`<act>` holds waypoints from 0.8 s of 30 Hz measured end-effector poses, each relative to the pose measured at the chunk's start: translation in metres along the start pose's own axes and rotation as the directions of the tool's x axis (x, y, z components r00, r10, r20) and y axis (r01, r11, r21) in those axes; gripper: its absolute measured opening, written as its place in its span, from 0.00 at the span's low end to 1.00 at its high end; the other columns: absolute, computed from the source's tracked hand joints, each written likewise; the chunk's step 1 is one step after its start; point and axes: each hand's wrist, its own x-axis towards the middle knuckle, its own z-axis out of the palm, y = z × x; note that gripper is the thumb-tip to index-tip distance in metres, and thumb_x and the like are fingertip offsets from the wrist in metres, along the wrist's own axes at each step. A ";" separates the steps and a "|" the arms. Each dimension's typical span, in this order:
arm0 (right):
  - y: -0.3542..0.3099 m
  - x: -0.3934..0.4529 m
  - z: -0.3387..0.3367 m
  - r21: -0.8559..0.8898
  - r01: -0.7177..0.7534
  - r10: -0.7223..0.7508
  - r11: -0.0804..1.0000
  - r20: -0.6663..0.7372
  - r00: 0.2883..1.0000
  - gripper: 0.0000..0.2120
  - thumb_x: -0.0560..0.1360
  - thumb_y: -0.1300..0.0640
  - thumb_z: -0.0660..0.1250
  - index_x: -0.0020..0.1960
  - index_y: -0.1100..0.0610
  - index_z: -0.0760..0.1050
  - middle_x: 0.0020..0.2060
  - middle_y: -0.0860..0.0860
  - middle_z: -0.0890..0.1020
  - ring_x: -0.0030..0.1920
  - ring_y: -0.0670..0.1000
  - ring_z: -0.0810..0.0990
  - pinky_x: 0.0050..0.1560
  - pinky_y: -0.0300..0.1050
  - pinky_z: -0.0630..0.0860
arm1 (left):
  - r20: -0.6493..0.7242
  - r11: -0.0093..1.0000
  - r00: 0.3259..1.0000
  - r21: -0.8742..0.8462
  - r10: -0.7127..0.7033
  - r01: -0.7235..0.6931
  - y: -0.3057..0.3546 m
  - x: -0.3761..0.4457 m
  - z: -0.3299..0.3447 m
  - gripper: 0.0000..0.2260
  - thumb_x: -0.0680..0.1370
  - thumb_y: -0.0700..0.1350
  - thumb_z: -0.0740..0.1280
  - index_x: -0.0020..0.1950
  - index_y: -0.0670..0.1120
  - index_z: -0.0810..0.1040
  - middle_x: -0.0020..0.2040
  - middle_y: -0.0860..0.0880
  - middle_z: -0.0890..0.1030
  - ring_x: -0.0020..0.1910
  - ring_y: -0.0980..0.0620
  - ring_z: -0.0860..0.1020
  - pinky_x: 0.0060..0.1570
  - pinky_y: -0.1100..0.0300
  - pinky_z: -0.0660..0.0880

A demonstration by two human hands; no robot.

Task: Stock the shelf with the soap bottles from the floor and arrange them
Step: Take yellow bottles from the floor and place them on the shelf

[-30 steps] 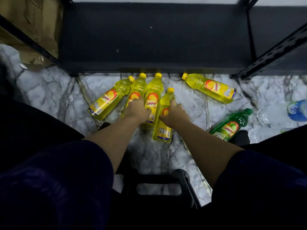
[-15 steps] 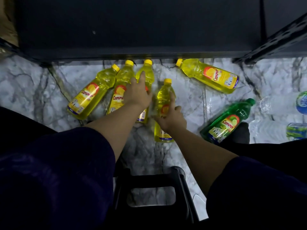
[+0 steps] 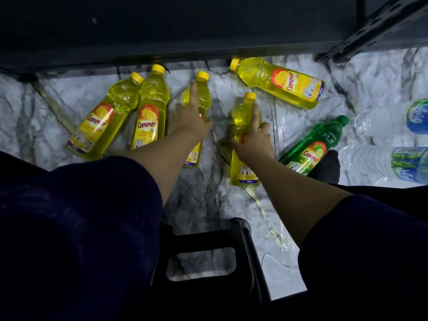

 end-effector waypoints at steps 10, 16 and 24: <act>0.004 -0.009 -0.002 0.026 0.069 -0.069 0.997 0.002 0.998 0.56 0.77 0.44 0.73 0.84 0.44 0.31 0.84 0.58 0.44 0.69 0.68 0.75 0.58 0.57 0.75 | -0.097 0.987 0.988 -0.102 0.116 -0.126 -0.009 -0.032 0.013 0.48 0.79 0.53 0.70 0.83 0.56 0.36 0.75 0.34 0.60 0.63 0.30 0.75 0.58 0.42 0.76; 0.013 -0.037 -0.023 0.029 0.170 -0.166 0.985 -0.116 0.979 0.51 0.80 0.45 0.69 0.85 0.48 0.34 0.84 0.55 0.41 0.76 0.67 0.68 0.66 0.59 0.73 | -0.153 0.969 0.964 -0.088 0.216 -0.231 -0.012 -0.070 0.004 0.43 0.81 0.52 0.68 0.85 0.50 0.41 0.84 0.41 0.42 0.75 0.32 0.66 0.64 0.42 0.72; -0.006 -0.086 -0.084 0.130 0.351 -0.286 0.927 -0.357 0.889 0.52 0.79 0.51 0.71 0.84 0.46 0.33 0.84 0.52 0.41 0.56 0.66 0.82 0.44 0.53 0.78 | -0.306 0.917 0.910 -0.195 0.280 -0.347 0.012 -0.139 -0.054 0.45 0.79 0.52 0.70 0.84 0.55 0.40 0.85 0.46 0.44 0.70 0.36 0.74 0.61 0.43 0.77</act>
